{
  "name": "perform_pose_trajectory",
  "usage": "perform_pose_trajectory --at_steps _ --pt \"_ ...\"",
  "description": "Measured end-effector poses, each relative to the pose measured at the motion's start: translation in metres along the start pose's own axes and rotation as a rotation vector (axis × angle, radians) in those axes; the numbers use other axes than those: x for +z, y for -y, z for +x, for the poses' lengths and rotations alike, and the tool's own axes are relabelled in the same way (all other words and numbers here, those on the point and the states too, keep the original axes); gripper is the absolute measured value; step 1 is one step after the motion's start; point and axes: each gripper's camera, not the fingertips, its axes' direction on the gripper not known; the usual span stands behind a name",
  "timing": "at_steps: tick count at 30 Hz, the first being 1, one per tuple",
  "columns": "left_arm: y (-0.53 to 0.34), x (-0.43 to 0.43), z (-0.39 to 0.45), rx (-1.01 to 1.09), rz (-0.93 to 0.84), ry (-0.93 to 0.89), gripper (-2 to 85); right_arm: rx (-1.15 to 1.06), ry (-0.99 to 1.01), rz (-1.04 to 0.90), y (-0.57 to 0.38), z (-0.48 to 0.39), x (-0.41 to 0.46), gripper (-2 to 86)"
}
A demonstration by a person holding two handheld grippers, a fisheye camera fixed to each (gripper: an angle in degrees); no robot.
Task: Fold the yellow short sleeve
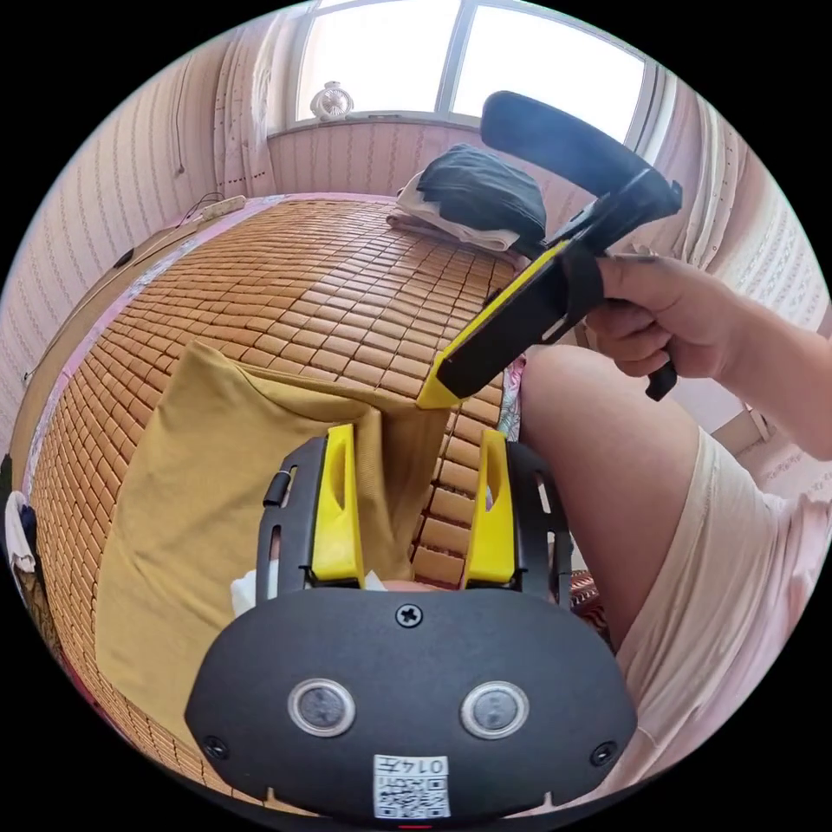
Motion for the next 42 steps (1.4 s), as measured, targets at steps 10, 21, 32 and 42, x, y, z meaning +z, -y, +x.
perform_pose_trajectory --at_steps 10,21,32,42 --pt "-0.033 -0.071 0.043 -0.008 -0.017 -0.035 1.0 0.093 0.152 0.222 -0.070 0.033 -0.060 2.0" --pt "-0.076 -0.114 0.080 -0.034 -0.035 0.040 0.3 0.459 0.252 0.165 -0.080 0.102 -0.027 10.1" --pt "-0.081 -0.137 0.083 -0.005 0.098 0.021 -0.2 0.403 0.380 0.388 -0.124 0.099 -0.092 2.9" --pt "-0.124 -0.166 0.030 -0.309 0.252 -0.018 -0.3 0.098 0.135 0.299 -0.079 -0.017 -0.129 2.5"
